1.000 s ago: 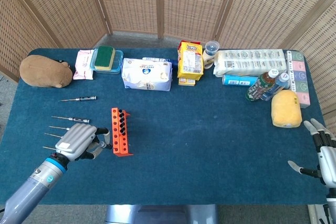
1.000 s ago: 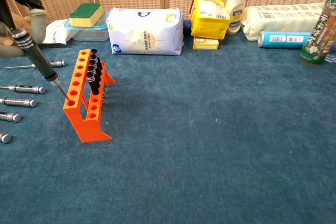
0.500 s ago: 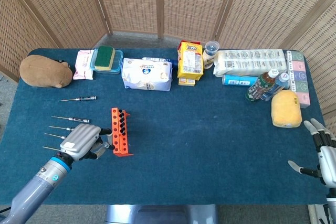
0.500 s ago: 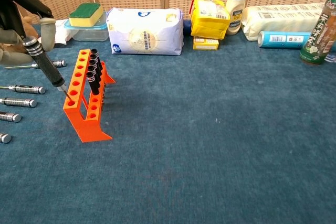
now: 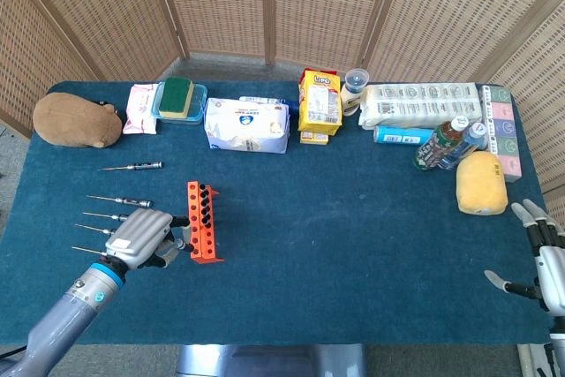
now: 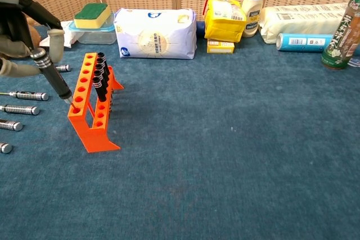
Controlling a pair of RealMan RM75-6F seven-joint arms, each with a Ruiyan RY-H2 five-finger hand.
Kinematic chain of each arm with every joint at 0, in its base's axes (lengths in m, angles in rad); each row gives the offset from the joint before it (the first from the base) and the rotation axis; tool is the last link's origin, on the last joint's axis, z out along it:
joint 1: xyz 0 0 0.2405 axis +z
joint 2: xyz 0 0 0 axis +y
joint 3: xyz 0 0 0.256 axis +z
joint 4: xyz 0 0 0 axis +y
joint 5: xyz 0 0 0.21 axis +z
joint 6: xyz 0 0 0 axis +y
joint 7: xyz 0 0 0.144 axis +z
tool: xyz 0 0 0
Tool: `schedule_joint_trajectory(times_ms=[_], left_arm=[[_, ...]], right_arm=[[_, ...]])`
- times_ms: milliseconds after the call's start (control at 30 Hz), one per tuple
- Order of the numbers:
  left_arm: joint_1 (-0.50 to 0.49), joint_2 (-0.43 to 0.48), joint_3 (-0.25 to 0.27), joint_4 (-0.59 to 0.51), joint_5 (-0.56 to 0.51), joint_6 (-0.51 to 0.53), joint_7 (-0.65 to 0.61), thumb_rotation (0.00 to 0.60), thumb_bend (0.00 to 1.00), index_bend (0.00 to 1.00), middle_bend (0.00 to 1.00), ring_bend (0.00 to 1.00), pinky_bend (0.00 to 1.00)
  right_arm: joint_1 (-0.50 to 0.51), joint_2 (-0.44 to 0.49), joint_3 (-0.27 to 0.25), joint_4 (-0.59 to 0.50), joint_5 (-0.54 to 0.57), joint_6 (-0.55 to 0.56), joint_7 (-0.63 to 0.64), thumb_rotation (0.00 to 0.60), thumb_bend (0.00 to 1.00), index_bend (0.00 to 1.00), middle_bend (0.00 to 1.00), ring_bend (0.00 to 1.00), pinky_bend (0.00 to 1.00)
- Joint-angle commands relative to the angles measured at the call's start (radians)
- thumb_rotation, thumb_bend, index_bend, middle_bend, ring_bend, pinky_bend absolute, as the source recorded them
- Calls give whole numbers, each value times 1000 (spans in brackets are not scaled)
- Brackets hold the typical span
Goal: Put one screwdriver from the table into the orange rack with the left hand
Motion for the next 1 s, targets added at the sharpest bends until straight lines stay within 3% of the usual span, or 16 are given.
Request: schedule_joint_trajectory(times_ms=[33, 1000], left_arm=[[-10, -16, 4, 10, -14, 2, 12, 600, 380, 518, 1000, 1000, 995], [-50, -60, 22, 8, -70, 43, 61, 600, 379, 518, 1000, 1000, 995]], right_arm=[[0, 0, 0, 0, 0, 0, 0, 600, 1, 57, 19, 18, 0], [-3, 5, 0, 1, -4, 6, 15, 600, 2, 57, 19, 19, 0]])
